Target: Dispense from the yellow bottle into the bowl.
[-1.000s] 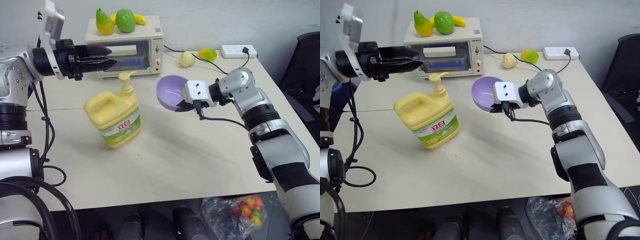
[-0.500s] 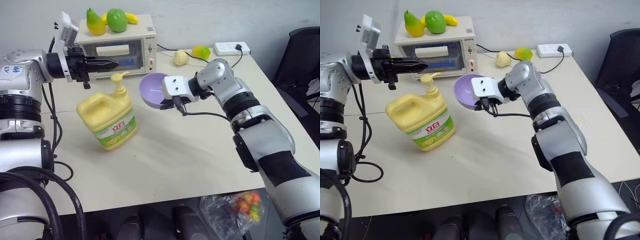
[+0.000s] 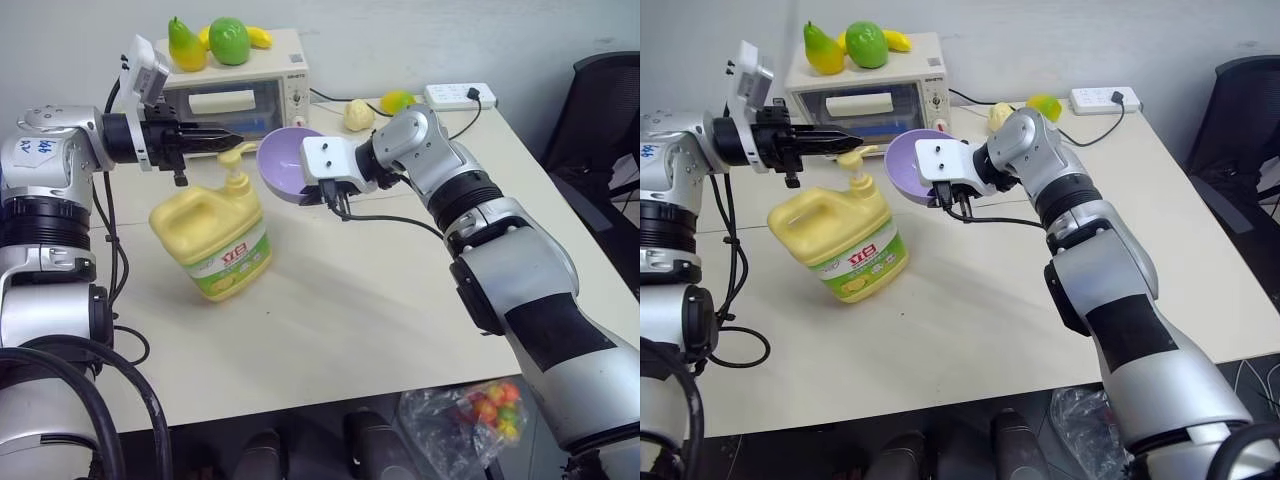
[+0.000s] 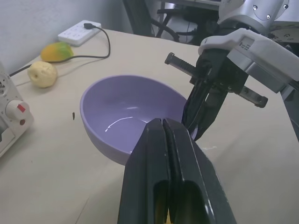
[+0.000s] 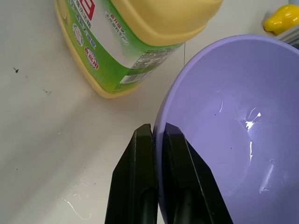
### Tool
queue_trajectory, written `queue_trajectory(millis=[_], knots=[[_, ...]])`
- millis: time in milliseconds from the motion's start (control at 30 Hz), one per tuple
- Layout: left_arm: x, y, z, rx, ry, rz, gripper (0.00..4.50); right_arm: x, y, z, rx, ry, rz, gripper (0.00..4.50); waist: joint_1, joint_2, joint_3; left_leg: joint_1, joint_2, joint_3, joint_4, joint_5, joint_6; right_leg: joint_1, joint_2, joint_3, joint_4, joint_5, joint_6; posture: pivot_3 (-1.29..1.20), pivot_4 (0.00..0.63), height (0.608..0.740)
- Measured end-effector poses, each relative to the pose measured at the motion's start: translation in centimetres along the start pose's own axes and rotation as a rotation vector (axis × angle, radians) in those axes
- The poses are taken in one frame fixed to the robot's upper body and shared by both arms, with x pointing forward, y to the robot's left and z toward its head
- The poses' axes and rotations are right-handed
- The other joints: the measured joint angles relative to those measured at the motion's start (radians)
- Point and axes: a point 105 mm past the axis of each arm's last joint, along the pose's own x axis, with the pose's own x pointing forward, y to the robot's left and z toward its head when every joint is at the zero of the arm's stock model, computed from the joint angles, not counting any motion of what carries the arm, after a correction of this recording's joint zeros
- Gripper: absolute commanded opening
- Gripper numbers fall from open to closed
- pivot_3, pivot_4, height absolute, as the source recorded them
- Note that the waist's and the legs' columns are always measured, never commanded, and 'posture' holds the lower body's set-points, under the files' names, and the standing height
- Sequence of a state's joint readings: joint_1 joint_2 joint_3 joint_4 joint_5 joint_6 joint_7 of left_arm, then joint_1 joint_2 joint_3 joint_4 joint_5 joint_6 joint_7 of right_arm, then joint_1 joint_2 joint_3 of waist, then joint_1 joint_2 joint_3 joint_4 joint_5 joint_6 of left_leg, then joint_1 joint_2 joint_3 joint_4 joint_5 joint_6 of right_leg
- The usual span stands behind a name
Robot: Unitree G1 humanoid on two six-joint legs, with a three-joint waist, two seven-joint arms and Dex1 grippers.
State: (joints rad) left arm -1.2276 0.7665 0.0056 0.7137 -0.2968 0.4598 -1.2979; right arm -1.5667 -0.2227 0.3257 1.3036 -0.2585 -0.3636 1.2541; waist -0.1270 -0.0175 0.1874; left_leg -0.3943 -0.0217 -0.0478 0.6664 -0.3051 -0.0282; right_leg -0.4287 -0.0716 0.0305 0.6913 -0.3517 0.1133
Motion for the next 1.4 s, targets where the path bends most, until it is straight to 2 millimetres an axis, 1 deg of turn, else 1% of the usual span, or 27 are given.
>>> queue_trajectory(millis=[167,267,367,567,767,933,1200,1333,1400], knots=[[-0.1,-0.2,-0.1,0.016,0.002,-0.005,0.03,-0.2,0.2,0.3,-0.007,0.003,0.040,0.00,-0.009,0.000,0.000,0.000,0.000,0.000,0.000,0.000,0.000,0.000,0.000,0.000,0.001,0.000,0.000,0.00,0.150,0.740],[0.0,-0.3,-0.1,0.019,0.003,-0.010,0.03,-0.5,0.1,0.8,-0.012,0.005,0.067,0.00,-0.011,0.000,0.000,0.000,0.000,0.000,0.000,0.000,0.000,0.000,0.000,0.000,0.001,0.000,0.000,0.00,0.150,0.740],[0.2,-0.7,-0.1,0.035,0.005,-0.020,0.03,-0.3,0.2,1.5,-0.014,0.001,0.107,0.00,-0.011,0.000,0.000,0.001,0.000,0.000,0.000,0.000,0.000,0.000,-0.001,0.000,0.002,0.000,0.000,0.00,0.150,0.740],[0.1,-1.7,-0.6,0.058,-0.003,-0.030,0.03,0.9,-0.4,2.4,-0.038,0.021,0.065,0.00,-0.011,0.000,0.000,0.003,-0.001,0.000,0.000,0.000,0.000,0.001,-0.004,0.000,0.005,0.000,0.000,0.00,0.150,0.740],[-0.1,-1.2,-0.8,0.050,-0.010,0.024,0.03,0.6,-1.2,3.1,-0.065,0.026,0.021,0.00,-0.011,0.000,0.000,0.004,-0.001,0.000,0.000,0.000,0.000,0.002,-0.004,-0.001,0.005,0.000,0.000,0.00,0.150,0.740],[-0.4,-0.9,-1.0,0.039,-0.012,0.039,0.03,0.6,-1.3,3.1,-0.067,0.027,0.018,0.00,-0.011,0.000,0.000,0.004,-0.002,0.000,0.000,0.000,0.000,0.002,-0.004,-0.001,0.005,0.000,0.000,0.00,0.150,0.740],[-0.3,-0.9,-1.0,0.038,-0.012,0.038,0.03,0.5,-1.3,3.1,-0.058,0.020,0.020,0.00,-0.011,0.000,0.000,0.004,-0.002,0.000,0.000,0.000,0.000,0.002,-0.004,-0.001,0.005,0.000,0.000,0.00,0.150,0.740],[-0.3,-1.0,-1.1,0.041,-0.009,0.034,0.03,0.5,-1.2,3.1,-0.057,0.019,0.023,0.00,-0.011,0.000,0.000,0.004,-0.002,0.000,0.000,0.000,0.000,0.002,-0.004,-0.001,0.005,0.000,0.000,0.00,0.150,0.740],[-0.3,-1.4,-1.3,0.050,-0.002,0.018,0.03,0.5,-1.2,3.1,-0.056,0.019,0.026,0.00,-0.011,0.000,0.000,0.005,-0.002,0.000,0.000,0.000,0.000,0.003,-0.004,-0.001,0.005,0.000,0.000,0.00,0.150,0.740]])
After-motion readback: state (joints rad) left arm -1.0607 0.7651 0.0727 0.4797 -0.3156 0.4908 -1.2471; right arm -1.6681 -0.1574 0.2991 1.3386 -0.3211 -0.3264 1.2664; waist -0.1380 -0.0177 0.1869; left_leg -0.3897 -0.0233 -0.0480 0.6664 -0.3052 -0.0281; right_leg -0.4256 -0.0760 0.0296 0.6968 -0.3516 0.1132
